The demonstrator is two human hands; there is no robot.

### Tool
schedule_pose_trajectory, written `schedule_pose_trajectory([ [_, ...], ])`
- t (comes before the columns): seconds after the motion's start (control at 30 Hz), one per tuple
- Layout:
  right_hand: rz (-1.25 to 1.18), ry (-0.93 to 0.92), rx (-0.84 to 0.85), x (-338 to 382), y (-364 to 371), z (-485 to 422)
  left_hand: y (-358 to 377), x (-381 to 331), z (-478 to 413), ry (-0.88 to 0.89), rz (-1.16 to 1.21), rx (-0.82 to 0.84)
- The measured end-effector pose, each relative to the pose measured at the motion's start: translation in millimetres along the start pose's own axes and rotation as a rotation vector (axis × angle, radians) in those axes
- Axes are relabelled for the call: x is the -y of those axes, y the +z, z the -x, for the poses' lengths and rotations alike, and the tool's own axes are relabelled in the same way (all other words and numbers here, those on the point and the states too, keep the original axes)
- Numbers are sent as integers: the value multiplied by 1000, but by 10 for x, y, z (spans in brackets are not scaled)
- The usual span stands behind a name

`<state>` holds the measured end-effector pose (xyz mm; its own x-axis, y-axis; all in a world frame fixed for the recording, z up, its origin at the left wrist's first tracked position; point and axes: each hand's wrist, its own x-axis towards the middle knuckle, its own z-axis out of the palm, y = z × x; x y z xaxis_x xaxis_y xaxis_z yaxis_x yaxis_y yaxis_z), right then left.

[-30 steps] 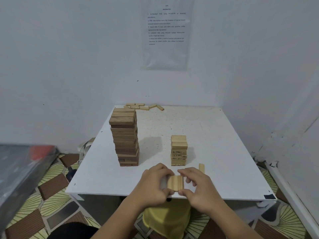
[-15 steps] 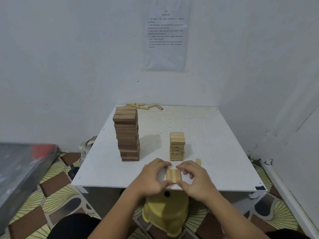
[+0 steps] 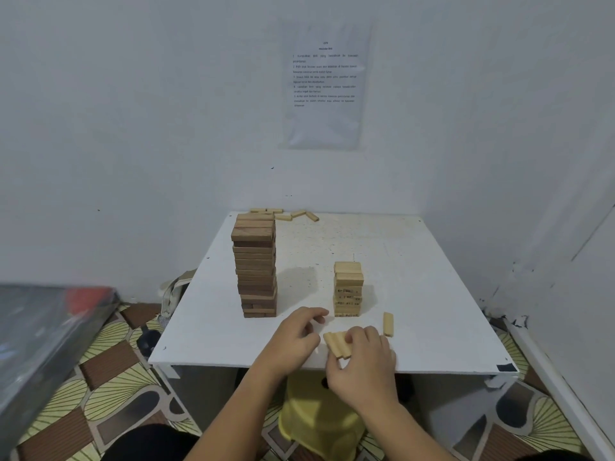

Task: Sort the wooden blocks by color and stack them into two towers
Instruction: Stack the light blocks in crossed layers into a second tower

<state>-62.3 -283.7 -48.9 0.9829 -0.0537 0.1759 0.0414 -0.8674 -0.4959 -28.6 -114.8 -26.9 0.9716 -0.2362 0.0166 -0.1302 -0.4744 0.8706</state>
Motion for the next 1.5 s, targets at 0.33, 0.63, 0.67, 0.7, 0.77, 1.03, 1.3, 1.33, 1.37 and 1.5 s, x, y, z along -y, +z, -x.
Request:
schedule_pose_trajectory([
  [0.33, -140, -366, 278, -380, -264, -290, 72, 114, 7, 66, -128, -78],
  [0.63, 258, -141, 172, -373, -199, 148, 354, 92, 403, -20, -713, -125],
  [0.67, 282, -132, 202, -351, -178, 165, 400, 104, 413, -30, -745, -109],
  [0.7, 289, -121, 213, -326, -162, 170, 445, 117, 416, -33, -776, -101],
  [0.77, 292, -104, 224, -272, -137, 160, 508, 154, 387, -45, -816, -106],
  [1.03, 299, -96, 254, -283, -30, 175, 617, 145, 351, -32, -907, -107],
  [1.3, 236, -96, 289, -253, -123, 141, 632, 192, 343, -60, -874, -83],
  [1.33, 206, -93, 290, -268, -137, 130, 619, 174, 348, -65, -867, -82],
  [1.37, 170, -90, 286, -283, -159, 117, 598, 145, 351, -50, -848, -78],
  [1.5, 32, -96, 243, -344, -231, 97, 484, 61, 367, -25, -740, -58],
])
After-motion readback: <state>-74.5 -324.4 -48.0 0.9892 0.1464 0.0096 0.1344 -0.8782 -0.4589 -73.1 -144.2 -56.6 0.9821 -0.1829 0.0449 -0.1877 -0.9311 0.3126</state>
